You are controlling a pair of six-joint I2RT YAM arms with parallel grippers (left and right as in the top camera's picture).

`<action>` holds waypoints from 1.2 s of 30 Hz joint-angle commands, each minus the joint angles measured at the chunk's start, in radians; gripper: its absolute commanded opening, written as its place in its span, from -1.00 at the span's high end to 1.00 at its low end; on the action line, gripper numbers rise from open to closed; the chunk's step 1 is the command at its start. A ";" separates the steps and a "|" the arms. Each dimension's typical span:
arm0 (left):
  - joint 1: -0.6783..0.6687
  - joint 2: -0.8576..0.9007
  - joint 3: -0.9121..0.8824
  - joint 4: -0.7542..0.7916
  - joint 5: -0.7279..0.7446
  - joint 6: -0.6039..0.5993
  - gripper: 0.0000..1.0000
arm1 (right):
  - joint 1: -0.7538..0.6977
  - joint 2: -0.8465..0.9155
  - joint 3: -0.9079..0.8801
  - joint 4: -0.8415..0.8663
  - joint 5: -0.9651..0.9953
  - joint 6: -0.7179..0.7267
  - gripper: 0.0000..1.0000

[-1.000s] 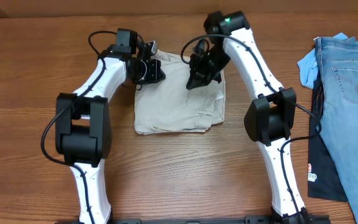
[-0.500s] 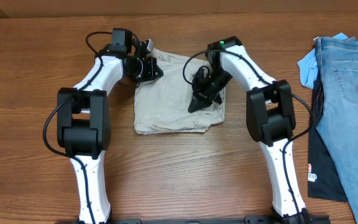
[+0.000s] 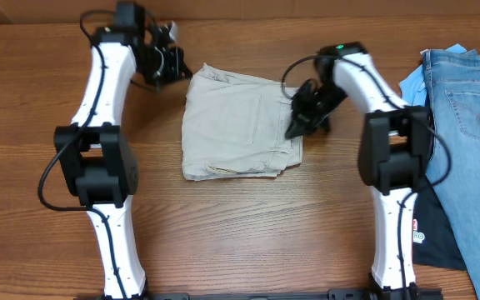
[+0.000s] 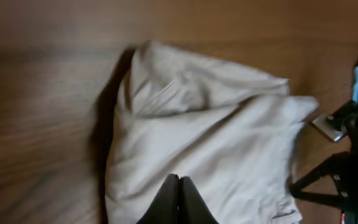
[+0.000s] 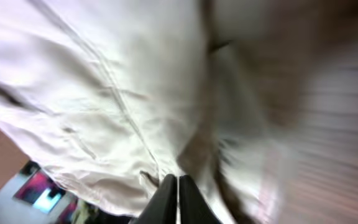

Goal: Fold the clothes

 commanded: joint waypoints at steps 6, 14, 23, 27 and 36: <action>-0.026 -0.003 0.296 -0.476 -0.004 0.043 0.91 | -0.027 -0.122 0.115 0.163 -0.037 0.018 0.43; -0.096 -0.005 0.182 -0.643 -0.064 0.069 0.91 | -0.027 -0.090 0.115 0.374 -0.180 0.018 0.45; -0.224 -0.005 -0.117 -0.503 -0.002 0.096 0.92 | -0.026 -0.081 0.113 0.452 -0.183 0.019 0.54; -0.246 -0.005 -0.236 -0.441 0.014 0.097 0.92 | -0.026 -0.052 0.107 0.477 -0.188 0.019 0.60; -0.242 -0.005 -0.356 -0.389 0.010 0.116 0.91 | -0.027 0.115 0.107 0.542 -0.320 0.053 0.72</action>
